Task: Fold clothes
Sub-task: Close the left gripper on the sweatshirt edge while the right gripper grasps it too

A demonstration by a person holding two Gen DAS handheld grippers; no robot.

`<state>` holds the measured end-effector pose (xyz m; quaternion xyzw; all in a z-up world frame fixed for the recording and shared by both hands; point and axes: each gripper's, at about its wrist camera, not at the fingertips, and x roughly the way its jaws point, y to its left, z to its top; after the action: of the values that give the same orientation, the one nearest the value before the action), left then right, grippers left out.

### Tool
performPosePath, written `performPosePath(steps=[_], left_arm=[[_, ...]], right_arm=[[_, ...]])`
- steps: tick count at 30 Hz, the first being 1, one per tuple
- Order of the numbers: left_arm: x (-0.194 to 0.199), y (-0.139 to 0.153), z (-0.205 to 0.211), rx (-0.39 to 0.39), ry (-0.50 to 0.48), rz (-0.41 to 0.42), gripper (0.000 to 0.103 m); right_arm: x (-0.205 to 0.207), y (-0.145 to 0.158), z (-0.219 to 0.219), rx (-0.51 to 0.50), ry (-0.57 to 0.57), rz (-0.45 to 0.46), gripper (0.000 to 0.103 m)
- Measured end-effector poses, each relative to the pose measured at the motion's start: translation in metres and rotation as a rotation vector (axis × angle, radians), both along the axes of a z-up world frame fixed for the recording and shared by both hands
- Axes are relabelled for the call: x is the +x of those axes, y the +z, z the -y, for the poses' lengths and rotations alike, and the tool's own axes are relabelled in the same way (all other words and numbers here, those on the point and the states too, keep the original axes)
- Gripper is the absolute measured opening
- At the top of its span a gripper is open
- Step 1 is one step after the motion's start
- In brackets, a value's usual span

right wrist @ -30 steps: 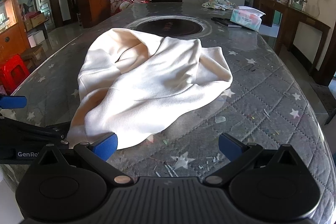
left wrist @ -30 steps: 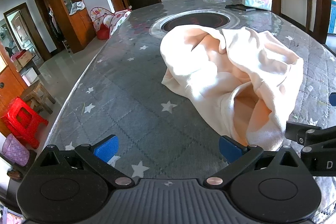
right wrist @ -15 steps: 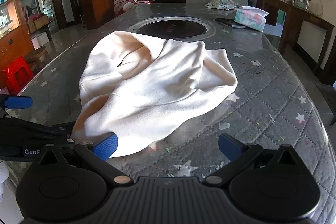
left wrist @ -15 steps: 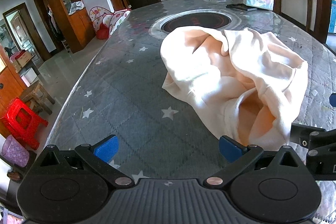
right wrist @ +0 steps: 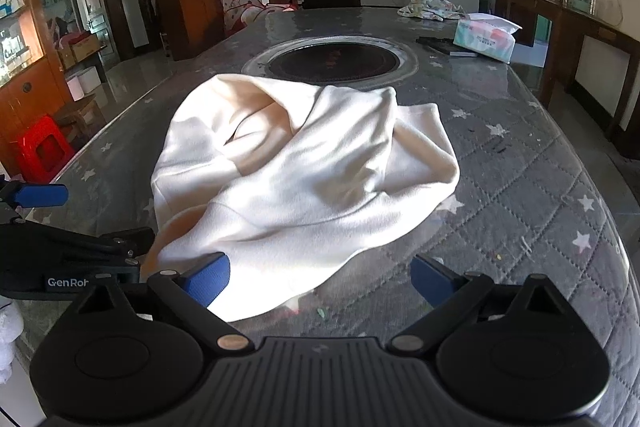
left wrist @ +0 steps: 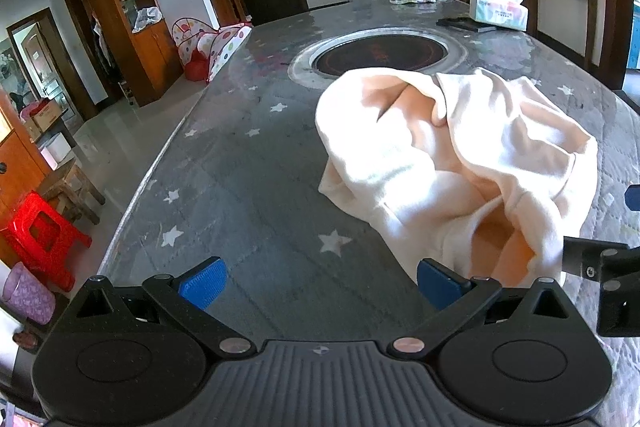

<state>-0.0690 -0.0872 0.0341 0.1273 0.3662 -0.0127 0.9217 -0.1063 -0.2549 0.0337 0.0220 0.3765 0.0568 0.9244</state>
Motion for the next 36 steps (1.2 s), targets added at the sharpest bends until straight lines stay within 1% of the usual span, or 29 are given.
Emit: performPosePath(steps=[1, 8, 10, 16, 19, 23, 24, 27, 30, 33, 34, 35, 36], left_arm=[[0.001, 0.001, 0.000, -0.001, -0.001, 0.003, 0.103], [0.014, 0.012, -0.003, -0.007, -0.010, 0.033, 0.103], [0.019, 0.015, -0.004, -0.006, -0.017, 0.043, 0.103], [0.047, 0.024, -0.006, -0.020, -0.039, 0.070, 0.102], [0.066, 0.027, -0.006, -0.027, -0.048, 0.084, 0.097], [0.093, 0.028, -0.006, -0.061, -0.084, 0.082, 0.089], [0.100, 0.028, -0.005, -0.066, -0.094, 0.083, 0.089], [0.117, 0.028, 0.001, -0.071, -0.138, 0.092, 0.088], [0.130, 0.024, 0.010, -0.050, -0.184, 0.100, 0.088], [0.144, 0.018, 0.017, -0.036, -0.207, 0.089, 0.086], [0.147, 0.016, 0.018, -0.036, -0.214, 0.083, 0.082], [0.150, 0.014, 0.018, -0.039, -0.220, 0.073, 0.076], [0.153, 0.011, 0.018, -0.046, -0.222, 0.060, 0.073]], right_arm=[[0.001, 0.001, 0.000, 0.001, 0.001, 0.002, 0.096], [0.016, 0.007, 0.006, 0.028, 0.007, 0.010, 0.092], [0.021, 0.011, 0.008, 0.031, 0.007, 0.022, 0.089], [0.048, 0.017, 0.012, 0.026, 0.019, 0.033, 0.083], [0.065, 0.016, 0.012, 0.021, 0.030, 0.029, 0.081], [0.095, 0.008, 0.011, 0.021, 0.048, 0.010, 0.076], [0.100, 0.007, 0.009, 0.022, 0.054, 0.008, 0.074], [0.119, 0.002, 0.005, 0.028, 0.072, 0.000, 0.072], [0.136, -0.002, 0.002, 0.047, 0.087, -0.007, 0.071], [0.151, -0.009, -0.001, 0.051, 0.093, -0.031, 0.067], [0.154, -0.011, -0.001, 0.053, 0.095, -0.039, 0.062], [0.157, -0.014, -0.002, 0.054, 0.096, -0.049, 0.061], [0.159, -0.017, -0.002, 0.054, 0.098, -0.058, 0.061]])
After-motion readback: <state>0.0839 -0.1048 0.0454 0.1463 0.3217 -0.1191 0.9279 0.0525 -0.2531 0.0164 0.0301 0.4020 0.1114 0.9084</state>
